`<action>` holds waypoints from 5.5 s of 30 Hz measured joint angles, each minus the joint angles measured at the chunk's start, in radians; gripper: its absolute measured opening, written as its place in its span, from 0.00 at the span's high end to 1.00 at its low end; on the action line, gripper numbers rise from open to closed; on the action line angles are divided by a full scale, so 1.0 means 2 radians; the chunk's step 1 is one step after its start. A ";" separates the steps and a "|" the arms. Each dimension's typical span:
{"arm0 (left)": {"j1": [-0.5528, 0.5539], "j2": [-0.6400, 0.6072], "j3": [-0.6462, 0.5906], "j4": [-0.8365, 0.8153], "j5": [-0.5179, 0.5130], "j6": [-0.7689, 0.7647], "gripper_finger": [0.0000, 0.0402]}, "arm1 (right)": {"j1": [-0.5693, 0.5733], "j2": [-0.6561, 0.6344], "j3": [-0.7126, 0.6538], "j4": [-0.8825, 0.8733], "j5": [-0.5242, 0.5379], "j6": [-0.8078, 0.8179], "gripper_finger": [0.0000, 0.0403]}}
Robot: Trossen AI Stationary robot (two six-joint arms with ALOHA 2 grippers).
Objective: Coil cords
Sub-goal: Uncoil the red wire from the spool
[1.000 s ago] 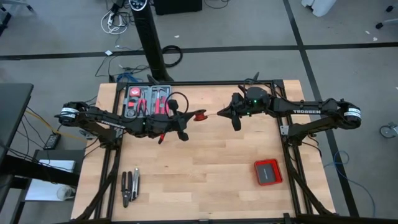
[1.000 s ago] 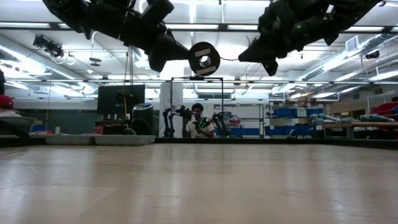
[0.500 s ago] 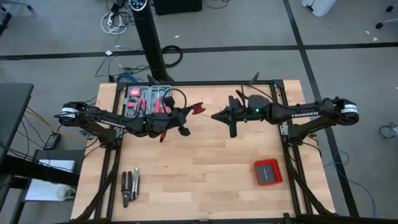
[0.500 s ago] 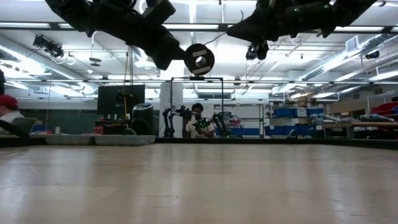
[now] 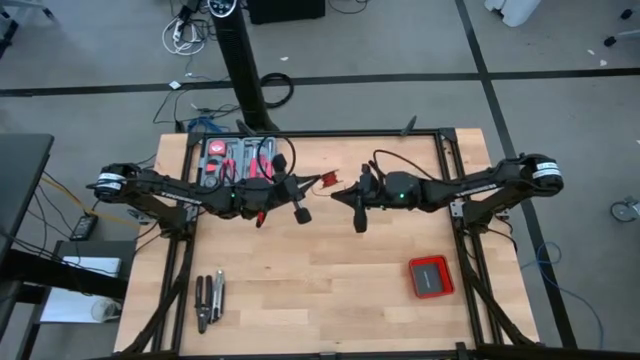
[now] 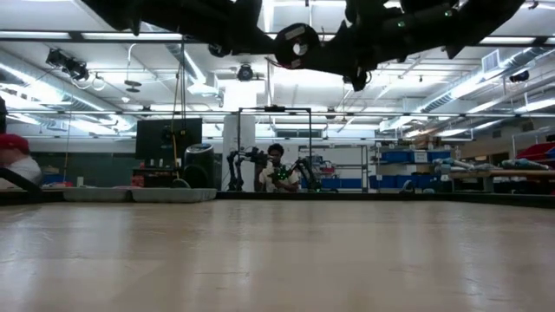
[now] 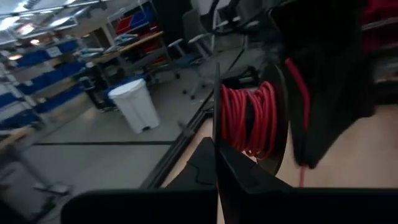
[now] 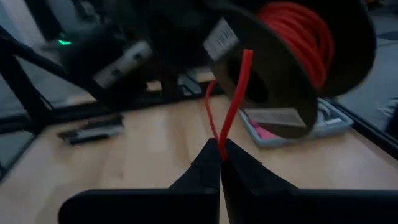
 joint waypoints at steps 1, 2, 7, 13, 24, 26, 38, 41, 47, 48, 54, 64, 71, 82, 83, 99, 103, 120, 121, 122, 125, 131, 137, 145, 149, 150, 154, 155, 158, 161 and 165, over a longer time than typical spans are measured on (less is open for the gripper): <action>0.000 0.000 0.000 -0.001 0.005 -0.005 1.00 | 0.001 -0.006 0.000 -0.020 0.011 -0.001 1.00; 0.000 -0.003 0.000 -0.007 0.007 -0.008 1.00 | 0.002 -0.016 0.000 -0.042 0.022 0.000 1.00; 0.000 -0.016 0.000 -0.036 0.013 -0.009 1.00 | 0.002 -0.076 0.000 -0.145 0.075 0.003 1.00; 0.005 -0.043 0.001 -0.065 0.005 0.003 1.00 | 0.002 -0.139 0.000 -0.223 0.148 0.005 1.00; 0.011 -0.045 0.001 -0.159 -0.076 0.032 1.00 | 0.013 -0.197 0.000 -0.231 0.190 -0.018 1.00; 0.012 -0.045 0.001 -0.169 -0.087 0.032 1.00 | 0.020 -0.201 0.000 -0.215 0.181 -0.035 1.00; 0.012 -0.045 0.000 -0.146 -0.088 -0.032 1.00 | 0.024 -0.148 0.000 -0.110 -0.011 -0.062 1.00; 0.012 -0.045 0.000 -0.126 -0.087 -0.038 1.00 | 0.019 -0.119 0.000 -0.109 -0.042 -0.051 1.00; 0.012 -0.045 0.000 -0.091 -0.036 -0.044 1.00 | -0.002 -0.073 0.000 -0.138 -0.051 -0.020 1.00; 0.012 -0.045 0.000 -0.087 -0.025 -0.046 1.00 | -0.006 -0.070 0.000 -0.151 -0.046 -0.015 1.00; 0.012 -0.045 0.000 -0.088 0.011 -0.035 1.00 | -0.020 -0.090 0.000 -0.237 0.069 0.027 1.00; 0.016 -0.074 0.000 -0.144 -0.042 -0.011 1.00 | -0.028 -0.184 0.000 -0.323 0.212 0.029 1.00; 0.018 -0.084 0.000 -0.186 -0.072 -0.008 1.00 | 0.002 -0.224 0.000 -0.263 0.225 -0.031 1.00; 0.021 -0.084 0.000 -0.197 -0.075 -0.011 1.00 | 0.038 -0.186 0.000 -0.134 0.064 -0.105 1.00; 0.021 -0.084 0.000 -0.194 -0.075 -0.011 1.00 | 0.037 -0.179 0.000 -0.126 0.046 -0.105 1.00; 0.021 -0.084 0.000 -0.118 -0.070 -0.037 1.00 | 0.005 -0.060 0.000 -0.041 -0.154 -0.076 1.00; 0.021 -0.084 0.000 -0.096 -0.026 -0.051 1.00 | -0.007 -0.015 0.000 -0.031 -0.110 -0.078 1.00; 0.039 -0.084 0.000 -0.197 0.029 -0.044 1.00 | -0.024 -0.117 0.000 -0.253 0.286 -0.038 1.00; 0.043 -0.084 0.000 -0.211 0.021 -0.044 1.00 | -0.020 -0.131 0.000 -0.250 0.295 -0.048 1.00; 0.045 -0.084 0.000 -0.223 0.013 -0.045 1.00 | -0.015 -0.144 0.000 -0.240 0.299 -0.060 1.00; 0.050 -0.084 0.000 -0.242 0.003 -0.046 1.00 | 0.002 -0.177 0.000 -0.193 0.296 -0.106 1.00; 0.050 -0.084 0.000 -0.204 0.004 -0.035 1.00 | 0.049 -0.228 0.000 -0.158 0.194 -0.150 1.00; 0.050 -0.084 0.000 -0.191 0.000 -0.034 1.00 | 0.068 -0.246 0.000 -0.145 -0.015 -0.187 1.00; 0.050 -0.084 0.000 -0.131 -0.011 -0.038 1.00 | 0.067 -0.207 0.000 -0.134 -0.119 -0.179 1.00; 0.043 -0.084 0.000 -0.109 -0.010 -0.038 1.00 | 0.055 -0.153 0.000 -0.096 -0.116 -0.178 1.00; 0.042 -0.084 0.000 -0.102 -0.008 -0.039 1.00 | 0.051 -0.137 0.000 -0.086 -0.115 -0.178 1.00; 0.040 -0.084 0.000 -0.070 0.028 -0.039 1.00 | 0.035 -0.067 0.000 -0.059 -0.082 -0.152 1.00; 0.040 -0.084 0.000 -0.062 0.040 -0.038 1.00 | 0.031 -0.051 0.000 -0.059 -0.070 -0.145 1.00; 0.040 -0.084 0.000 -0.044 0.067 -0.040 1.00 | 0.021 -0.008 0.000 -0.060 -0.024 -0.117 1.00; 0.040 -0.084 0.000 -0.037 0.087 -0.041 1.00 | 0.010 0.014 0.000 -0.086 0.036 -0.087 1.00; 0.040 -0.084 0.000 -0.056 0.106 -0.031 1.00 | -0.010 0.001 0.000 -0.166 0.139 -0.031 1.00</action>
